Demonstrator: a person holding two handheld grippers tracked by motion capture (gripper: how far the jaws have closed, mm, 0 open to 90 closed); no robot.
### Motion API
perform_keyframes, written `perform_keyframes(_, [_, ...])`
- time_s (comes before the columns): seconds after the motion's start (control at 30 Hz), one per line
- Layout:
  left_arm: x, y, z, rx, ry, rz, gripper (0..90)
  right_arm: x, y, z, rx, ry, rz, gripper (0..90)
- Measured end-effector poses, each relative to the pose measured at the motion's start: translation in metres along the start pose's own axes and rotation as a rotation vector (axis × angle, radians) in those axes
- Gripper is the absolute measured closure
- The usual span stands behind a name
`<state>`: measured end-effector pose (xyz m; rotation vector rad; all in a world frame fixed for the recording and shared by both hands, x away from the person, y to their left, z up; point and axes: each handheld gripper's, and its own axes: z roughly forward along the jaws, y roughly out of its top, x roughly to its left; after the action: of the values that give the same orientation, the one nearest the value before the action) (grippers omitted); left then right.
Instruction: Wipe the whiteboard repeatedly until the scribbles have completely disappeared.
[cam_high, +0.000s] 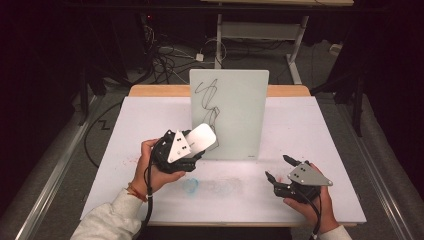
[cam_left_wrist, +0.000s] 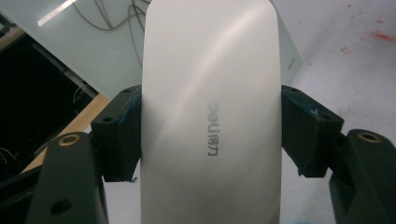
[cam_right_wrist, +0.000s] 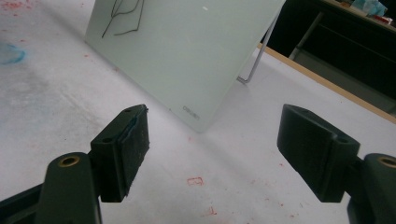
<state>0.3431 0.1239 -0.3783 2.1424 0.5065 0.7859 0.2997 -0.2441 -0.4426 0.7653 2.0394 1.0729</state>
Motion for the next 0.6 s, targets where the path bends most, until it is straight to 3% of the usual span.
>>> perform_keyframes(0.3, [0.017,0.016,0.0,-0.045,0.149,-0.019,29.1,0.0,-0.001,0.001,0.007,0.0,0.003,25.6])
perform_keyframes(0.43, [0.028,0.026,0.006,-0.082,0.191,-0.048,29.1,0.001,-0.001,0.003,0.014,0.002,0.003,25.6])
perform_keyframes(0.6, [0.036,0.036,0.016,-0.093,0.231,-0.054,29.1,0.0,-0.002,0.002,0.018,0.0,-0.002,25.6])
